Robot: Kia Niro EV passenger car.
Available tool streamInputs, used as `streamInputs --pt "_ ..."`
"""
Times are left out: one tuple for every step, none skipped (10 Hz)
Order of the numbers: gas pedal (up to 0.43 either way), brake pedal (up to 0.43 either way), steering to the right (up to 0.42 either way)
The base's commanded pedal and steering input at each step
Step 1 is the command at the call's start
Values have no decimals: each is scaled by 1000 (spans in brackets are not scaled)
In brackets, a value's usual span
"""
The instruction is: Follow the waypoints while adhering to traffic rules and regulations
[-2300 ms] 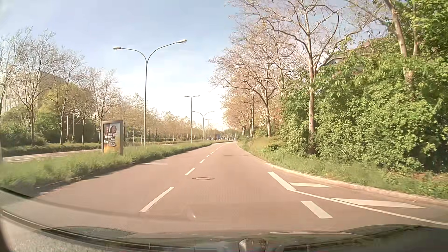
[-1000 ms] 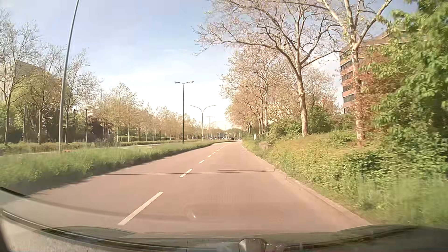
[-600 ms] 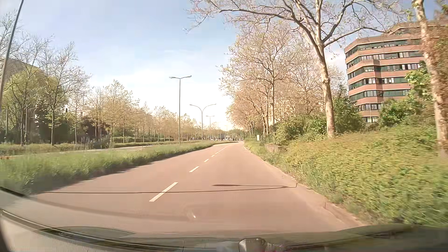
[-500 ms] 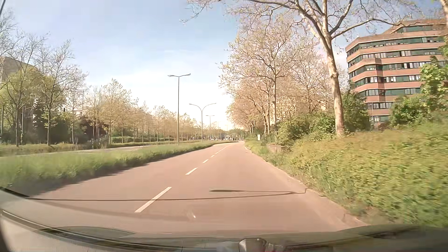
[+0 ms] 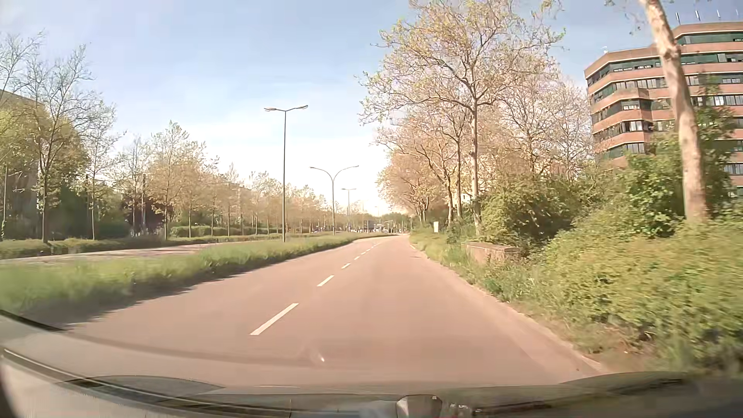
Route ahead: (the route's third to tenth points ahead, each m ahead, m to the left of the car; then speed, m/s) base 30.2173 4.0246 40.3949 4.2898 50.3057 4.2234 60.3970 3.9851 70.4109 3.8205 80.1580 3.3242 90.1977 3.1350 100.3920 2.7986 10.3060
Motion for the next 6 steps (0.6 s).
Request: streamInputs --pt "67 0 -1" --pt "67 0 1" --pt "67 0 2" --pt "67 0 2" --pt "67 0 2" --pt "67 0 2"
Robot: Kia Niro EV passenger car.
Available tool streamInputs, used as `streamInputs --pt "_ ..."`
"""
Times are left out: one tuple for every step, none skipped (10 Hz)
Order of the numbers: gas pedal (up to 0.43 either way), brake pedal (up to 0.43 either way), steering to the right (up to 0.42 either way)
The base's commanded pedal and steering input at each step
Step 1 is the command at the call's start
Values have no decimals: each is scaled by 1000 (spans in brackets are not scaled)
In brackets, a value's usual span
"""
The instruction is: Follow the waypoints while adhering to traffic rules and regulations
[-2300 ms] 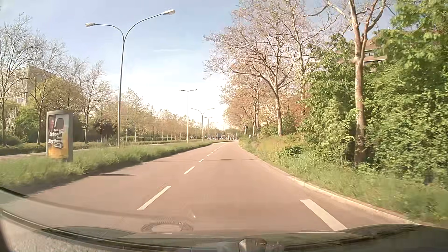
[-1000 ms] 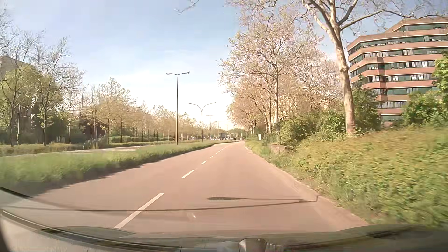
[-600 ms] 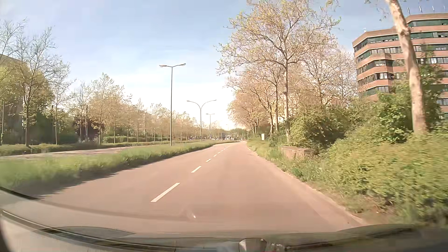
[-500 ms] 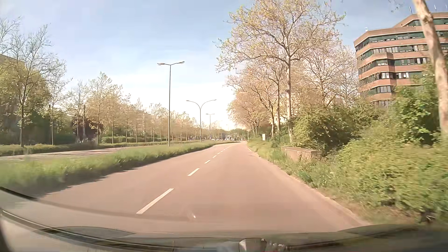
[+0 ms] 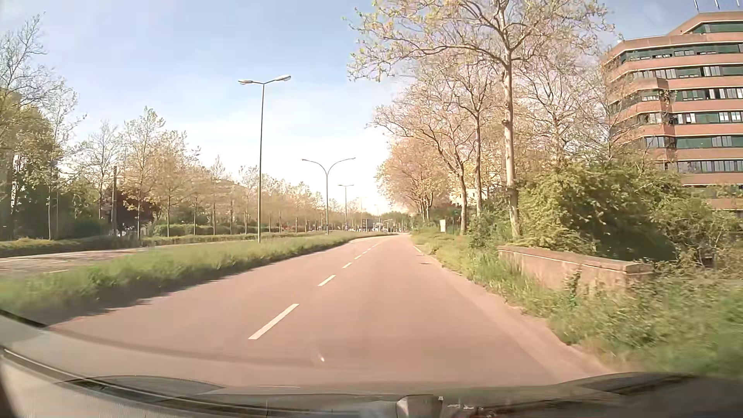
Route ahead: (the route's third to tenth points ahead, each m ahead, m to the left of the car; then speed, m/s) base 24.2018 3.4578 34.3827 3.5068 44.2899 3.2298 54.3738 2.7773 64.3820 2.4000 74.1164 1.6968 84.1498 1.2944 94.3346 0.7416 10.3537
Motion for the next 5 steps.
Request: streamInputs --pt "67 0 2" --pt "67 0 2" --pt "67 0 2" --pt "67 0 2" --pt "67 0 3"
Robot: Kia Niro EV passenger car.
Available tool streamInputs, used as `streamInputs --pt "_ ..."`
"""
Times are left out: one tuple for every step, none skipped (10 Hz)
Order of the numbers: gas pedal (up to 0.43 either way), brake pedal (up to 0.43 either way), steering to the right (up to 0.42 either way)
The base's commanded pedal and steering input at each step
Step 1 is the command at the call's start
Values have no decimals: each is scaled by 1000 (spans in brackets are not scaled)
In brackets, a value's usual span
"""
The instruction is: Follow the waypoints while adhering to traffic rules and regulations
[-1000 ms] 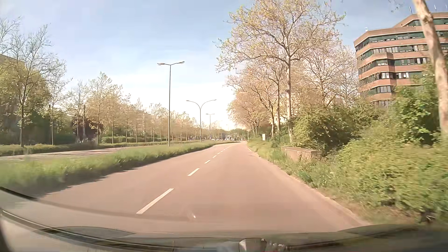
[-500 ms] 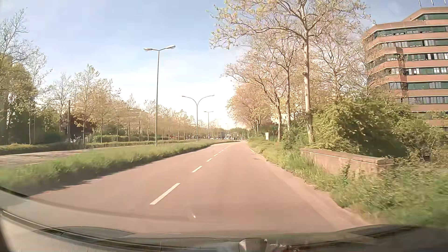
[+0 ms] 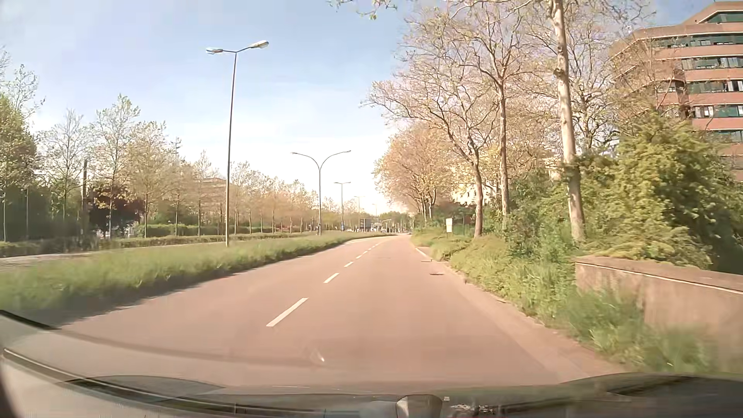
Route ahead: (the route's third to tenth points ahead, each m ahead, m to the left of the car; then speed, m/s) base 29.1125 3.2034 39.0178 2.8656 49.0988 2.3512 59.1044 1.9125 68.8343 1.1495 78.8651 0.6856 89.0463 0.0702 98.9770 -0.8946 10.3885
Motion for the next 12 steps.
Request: streamInputs --pt "67 0 3" --pt "67 0 3" --pt "67 0 3" --pt "67 0 3" --pt "67 0 3" --pt "59 0 3" --pt "59 0 3" --pt "59 0 3" --pt "59 0 3" --pt "59 0 3" --pt "59 0 3" --pt "59 0 3"
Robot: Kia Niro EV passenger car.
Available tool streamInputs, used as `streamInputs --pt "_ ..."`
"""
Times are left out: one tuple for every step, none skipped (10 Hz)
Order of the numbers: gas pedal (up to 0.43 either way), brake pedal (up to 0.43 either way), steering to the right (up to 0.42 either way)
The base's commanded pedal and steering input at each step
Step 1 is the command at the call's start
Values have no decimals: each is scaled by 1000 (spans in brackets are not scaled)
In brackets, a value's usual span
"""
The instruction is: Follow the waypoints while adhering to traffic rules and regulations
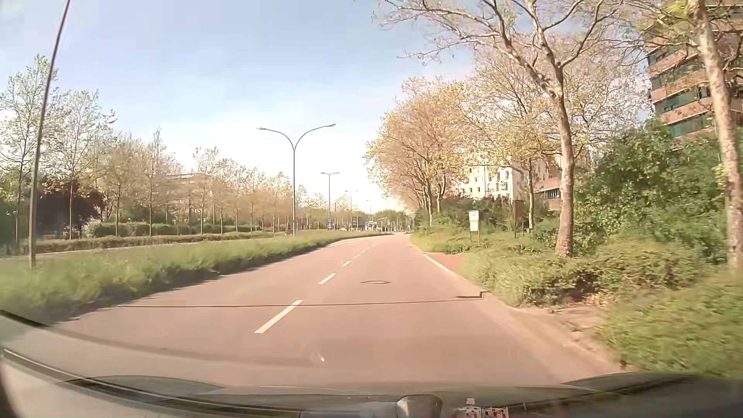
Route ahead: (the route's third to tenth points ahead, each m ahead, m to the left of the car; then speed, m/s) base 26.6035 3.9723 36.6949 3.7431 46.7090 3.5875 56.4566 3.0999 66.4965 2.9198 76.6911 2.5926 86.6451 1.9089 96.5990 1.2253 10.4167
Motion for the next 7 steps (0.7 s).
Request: streamInputs --pt "59 0 3" --pt "59 0 3" --pt "59 0 3" --pt "59 0 3" --pt "59 0 3" --pt "59 0 3" --pt "59 0 3"
